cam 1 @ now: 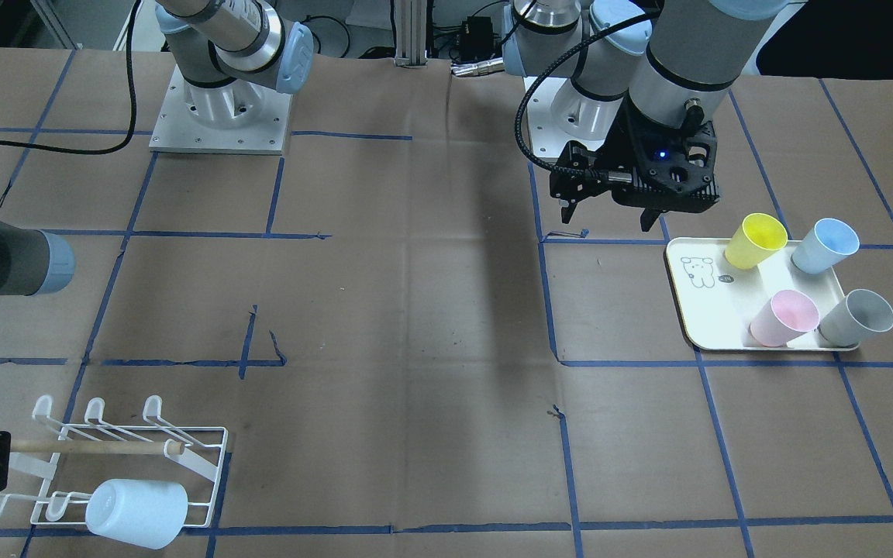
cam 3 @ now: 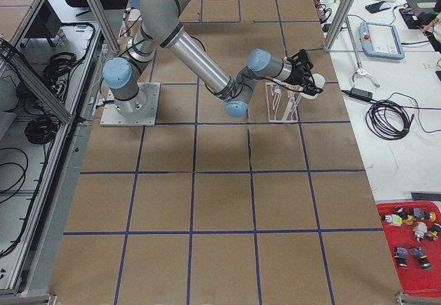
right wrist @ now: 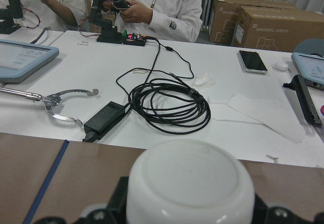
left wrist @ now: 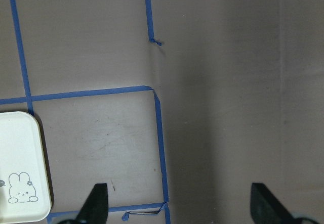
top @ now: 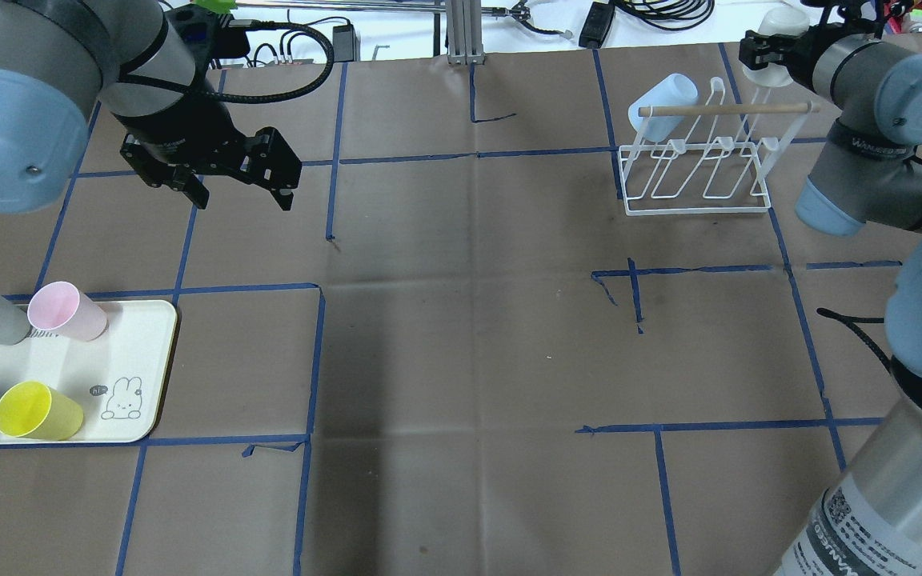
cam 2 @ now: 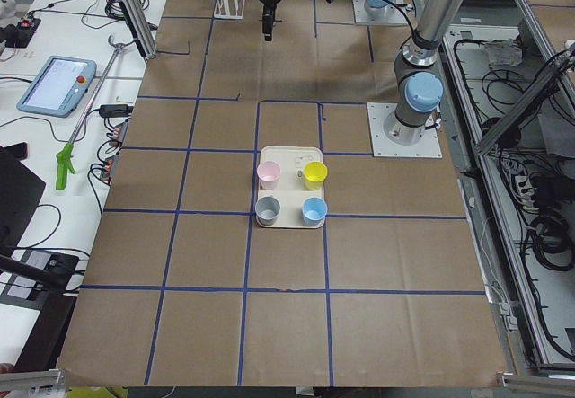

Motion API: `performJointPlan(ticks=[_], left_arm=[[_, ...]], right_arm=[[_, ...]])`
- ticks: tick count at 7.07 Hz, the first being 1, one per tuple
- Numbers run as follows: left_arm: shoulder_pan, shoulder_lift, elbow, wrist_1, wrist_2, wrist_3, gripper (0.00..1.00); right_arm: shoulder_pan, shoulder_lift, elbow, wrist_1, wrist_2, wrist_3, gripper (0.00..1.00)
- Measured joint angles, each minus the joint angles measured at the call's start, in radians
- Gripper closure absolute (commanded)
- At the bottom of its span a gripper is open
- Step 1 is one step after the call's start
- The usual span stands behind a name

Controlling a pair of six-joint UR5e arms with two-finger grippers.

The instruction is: Transfer IKEA cup to right arm and place on rack

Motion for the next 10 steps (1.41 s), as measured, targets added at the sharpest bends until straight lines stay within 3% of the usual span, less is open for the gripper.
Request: performJointPlan(ticks=[3, 4, 6, 10], left_arm=[[0.000, 0.000, 0.001, 0.005, 0.008, 0.001, 0.00], [0.000, 0.000, 0.001, 0.013, 0.011, 0.001, 0.00], [0.000, 0.000, 0.001, 0.024, 0.012, 0.001, 0.00], [0.000, 0.002, -0.004, 0.035, 0.014, 0.003, 0.00]], right_arm=[[0.004, 0.002, 0.027, -0.001, 0.002, -0.001, 0.90], [0.004, 0.002, 0.033, 0.003, 0.002, -0.003, 0.78], [0.000, -0.004, 0.048, 0.007, 0.002, -0.006, 0.04], [-0.003, -0.014, 0.051, 0.018, -0.004, -0.002, 0.00]])
